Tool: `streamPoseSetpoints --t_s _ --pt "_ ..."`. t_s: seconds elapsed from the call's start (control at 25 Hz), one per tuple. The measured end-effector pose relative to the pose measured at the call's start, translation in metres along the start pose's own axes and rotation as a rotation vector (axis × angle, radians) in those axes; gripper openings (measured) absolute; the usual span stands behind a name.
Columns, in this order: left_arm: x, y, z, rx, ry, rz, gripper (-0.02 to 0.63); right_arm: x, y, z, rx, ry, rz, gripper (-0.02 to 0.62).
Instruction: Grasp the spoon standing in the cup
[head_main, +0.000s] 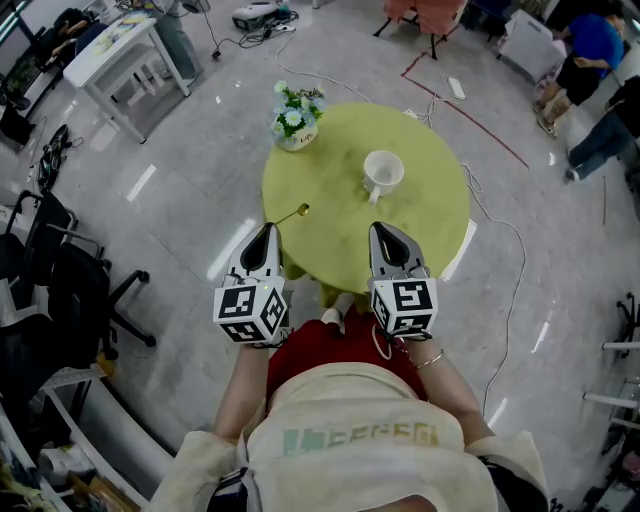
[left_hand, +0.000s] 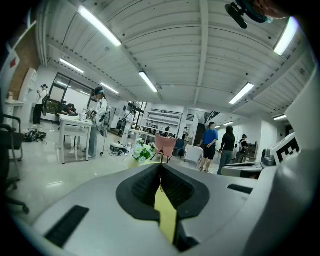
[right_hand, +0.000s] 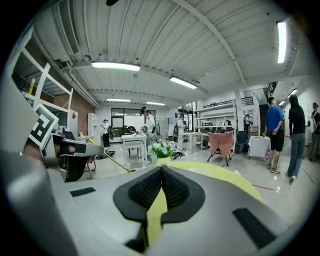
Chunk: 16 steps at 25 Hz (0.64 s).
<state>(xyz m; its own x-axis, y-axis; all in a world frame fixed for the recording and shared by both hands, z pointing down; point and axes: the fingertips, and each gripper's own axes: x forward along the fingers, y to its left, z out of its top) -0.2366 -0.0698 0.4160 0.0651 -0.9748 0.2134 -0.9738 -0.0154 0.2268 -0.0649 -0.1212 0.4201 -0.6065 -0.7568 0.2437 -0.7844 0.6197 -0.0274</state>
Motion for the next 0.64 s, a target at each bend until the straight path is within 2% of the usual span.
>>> streamPoseSetpoints --t_s 0.64 --pt "-0.007 -0.002 -0.006 0.015 0.012 -0.007 0.026 -0.004 0.008 -0.010 0.003 0.010 0.018 0.035"
